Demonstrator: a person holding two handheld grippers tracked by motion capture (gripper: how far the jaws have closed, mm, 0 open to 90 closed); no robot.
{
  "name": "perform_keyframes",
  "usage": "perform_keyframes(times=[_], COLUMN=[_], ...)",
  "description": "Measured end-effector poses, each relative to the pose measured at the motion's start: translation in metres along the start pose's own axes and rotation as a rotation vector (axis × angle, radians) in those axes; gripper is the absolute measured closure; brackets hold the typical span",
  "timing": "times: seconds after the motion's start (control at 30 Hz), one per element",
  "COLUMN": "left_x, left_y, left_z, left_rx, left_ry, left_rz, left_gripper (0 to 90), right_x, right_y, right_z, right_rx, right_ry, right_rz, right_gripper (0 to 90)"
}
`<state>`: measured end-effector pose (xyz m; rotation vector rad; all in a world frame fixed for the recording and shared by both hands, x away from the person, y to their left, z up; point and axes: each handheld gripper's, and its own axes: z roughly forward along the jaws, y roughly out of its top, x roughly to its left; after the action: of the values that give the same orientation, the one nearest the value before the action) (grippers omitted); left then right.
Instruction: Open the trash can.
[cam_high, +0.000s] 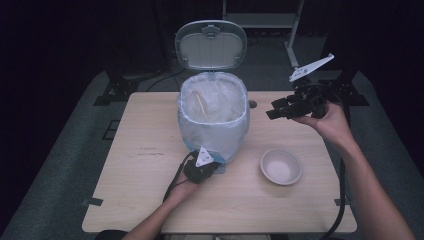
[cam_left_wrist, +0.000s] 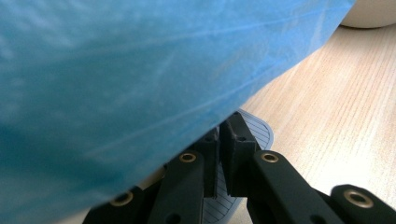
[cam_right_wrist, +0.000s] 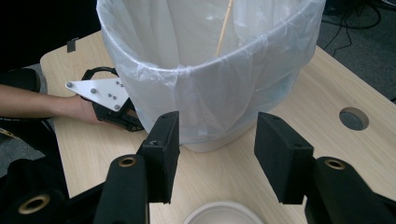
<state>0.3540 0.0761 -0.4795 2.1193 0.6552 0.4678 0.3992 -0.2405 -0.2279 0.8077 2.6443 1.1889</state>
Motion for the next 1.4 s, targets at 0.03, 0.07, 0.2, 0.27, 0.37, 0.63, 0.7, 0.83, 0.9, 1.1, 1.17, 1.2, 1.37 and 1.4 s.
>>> perform_keyframes(times=[0.03,0.07,0.2,0.27,0.37,0.63,0.7,0.83,0.9,1.1,1.17,1.2,1.37,1.4], left_x=[0.000,0.000,0.000,0.000,0.000,0.000,0.000,0.000,0.000,0.000,0.000,0.000,0.000,0.000], left_y=[0.000,0.000,0.000,0.000,0.000,0.000,0.000,0.000,0.000,0.000,0.000,0.000,0.000,0.000], left_z=[0.000,0.000,0.000,0.000,0.000,0.000,0.000,0.000,0.000,0.000,0.000,0.000,0.000,0.000], left_rx=[0.000,0.000,0.000,0.001,0.001,0.001,-0.001,0.001,0.000,-0.001,-0.001,-0.001,-0.001,-0.001], left_ry=[0.000,0.000,0.000,0.001,0.002,0.001,0.002,0.001,0.001,0.001,0.000,0.000,0.000,0.000], left_rz=[0.000,0.000,0.000,0.000,0.001,0.000,-0.001,-0.001,-0.001,-0.001,-0.002,-0.002,-0.002,-0.002], left_gripper=[86.2,86.3,86.2,86.2,86.2,86.3,86.3,86.3,86.2,86.2,86.2,86.3,86.3,86.3], right_x=[-0.001,-0.001,-0.002,-0.004,-0.005,-0.006,-0.006,-0.005,-0.005,-0.006,-0.006,-0.006,-0.004,-0.004], right_y=[-0.003,-0.005,-0.010,-0.015,-0.021,-0.034,-0.037,-0.043,-0.046,-0.056,-0.059,-0.059,-0.066,-0.066], right_z=[0.000,0.000,-0.001,-0.001,-0.002,0.001,0.002,0.003,0.004,0.006,0.006,0.006,0.007,0.007], right_rx=[0.001,0.002,0.004,0.005,0.008,0.013,0.012,0.008,0.009,0.002,0.001,0.001,-0.003,-0.003], right_ry=[0.000,-0.001,-0.002,-0.002,-0.002,0.010,0.013,0.022,0.025,0.031,0.032,0.032,0.030,0.030], right_rz=[0.002,0.002,0.014,0.019,0.021,0.030,0.027,0.030,0.032,0.034,0.038,0.038,0.032,0.032], right_gripper=[48.9,48.7,48.3,48.1,47.6,45.8,45.7,45.4,45.3,44.5,44.1,44.1,42.8,42.8])
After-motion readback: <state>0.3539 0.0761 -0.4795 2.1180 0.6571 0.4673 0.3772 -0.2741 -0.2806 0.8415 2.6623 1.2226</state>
